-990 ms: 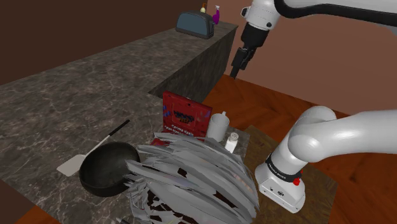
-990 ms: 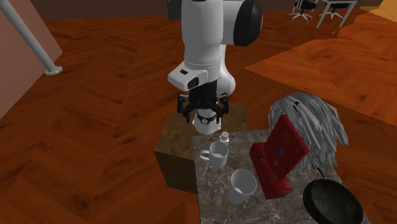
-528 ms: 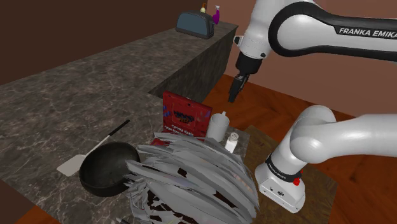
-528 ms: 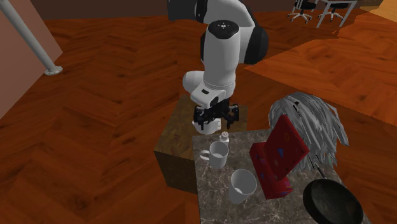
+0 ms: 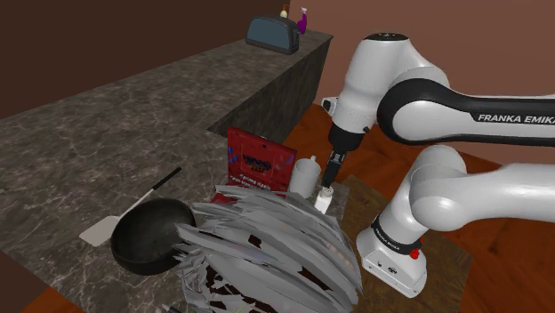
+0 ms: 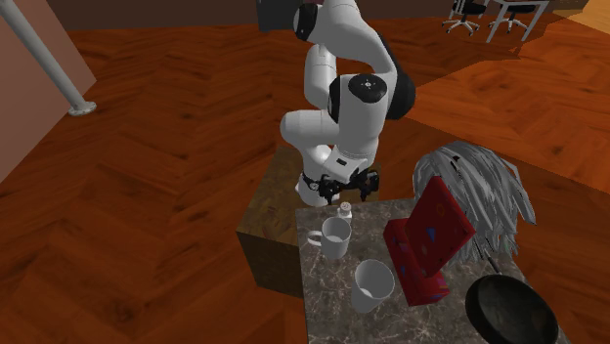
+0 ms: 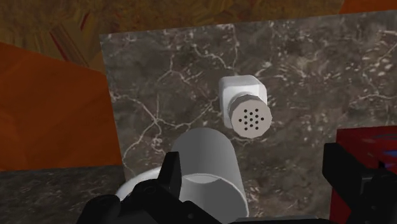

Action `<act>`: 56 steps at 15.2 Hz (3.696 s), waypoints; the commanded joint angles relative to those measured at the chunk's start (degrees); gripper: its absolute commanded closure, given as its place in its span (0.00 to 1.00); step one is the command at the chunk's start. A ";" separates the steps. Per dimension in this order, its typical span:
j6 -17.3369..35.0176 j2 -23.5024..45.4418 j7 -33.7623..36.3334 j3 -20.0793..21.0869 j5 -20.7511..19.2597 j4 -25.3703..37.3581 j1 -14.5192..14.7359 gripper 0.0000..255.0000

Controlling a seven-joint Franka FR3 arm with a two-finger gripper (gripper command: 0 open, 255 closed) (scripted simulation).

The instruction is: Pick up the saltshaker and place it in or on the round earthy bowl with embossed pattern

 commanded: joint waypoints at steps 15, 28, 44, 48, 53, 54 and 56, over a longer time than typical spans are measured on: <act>7.55 1.27 0.48 2.91 3.18 -6.91 2.67 0.00; 5.59 0.55 0.50 2.44 2.61 -5.63 2.36 1.00; -7.50 -1.12 0.63 -0.82 -1.04 5.96 0.32 1.00; -10.29 -0.73 0.68 -1.48 -1.74 9.17 -0.07 1.00; -13.63 0.07 0.76 -2.21 -2.51 13.31 -0.50 1.00; -14.27 0.27 0.78 -2.35 -2.65 14.16 -0.58 1.00; -15.56 0.70 0.82 -2.61 -2.93 15.88 -0.73 1.00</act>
